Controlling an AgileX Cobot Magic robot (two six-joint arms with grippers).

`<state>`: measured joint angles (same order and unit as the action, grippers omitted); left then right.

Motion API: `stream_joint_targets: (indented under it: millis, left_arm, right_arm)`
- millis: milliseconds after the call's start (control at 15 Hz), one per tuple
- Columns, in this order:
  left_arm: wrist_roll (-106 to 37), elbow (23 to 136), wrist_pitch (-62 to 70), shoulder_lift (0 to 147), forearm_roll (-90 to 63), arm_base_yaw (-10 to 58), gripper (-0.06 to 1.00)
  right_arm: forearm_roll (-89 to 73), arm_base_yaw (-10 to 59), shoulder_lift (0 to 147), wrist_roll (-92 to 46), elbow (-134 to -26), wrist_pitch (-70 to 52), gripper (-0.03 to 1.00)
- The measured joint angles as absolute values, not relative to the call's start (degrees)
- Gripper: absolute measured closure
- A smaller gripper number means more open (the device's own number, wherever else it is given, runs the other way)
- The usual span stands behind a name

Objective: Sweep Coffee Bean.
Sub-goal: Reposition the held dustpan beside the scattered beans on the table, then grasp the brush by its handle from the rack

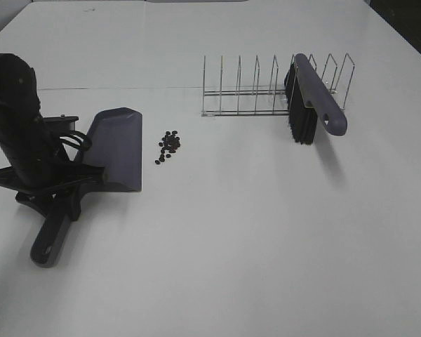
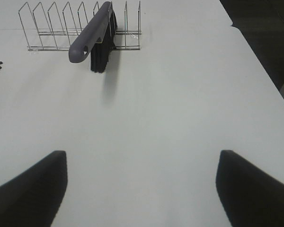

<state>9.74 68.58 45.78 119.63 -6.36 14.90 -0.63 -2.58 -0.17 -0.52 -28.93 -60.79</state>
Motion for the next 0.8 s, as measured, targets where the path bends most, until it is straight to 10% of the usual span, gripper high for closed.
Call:
stream_joint_targets:
  millis: [800]
  left_arm:
    - [10.77,68.01,48.70,112.07,-4.07,14.90,0.60]
  right_arm:
    - [-1.49,-2.58,7.39,-2.98,-30.02,-53.29,0.21]
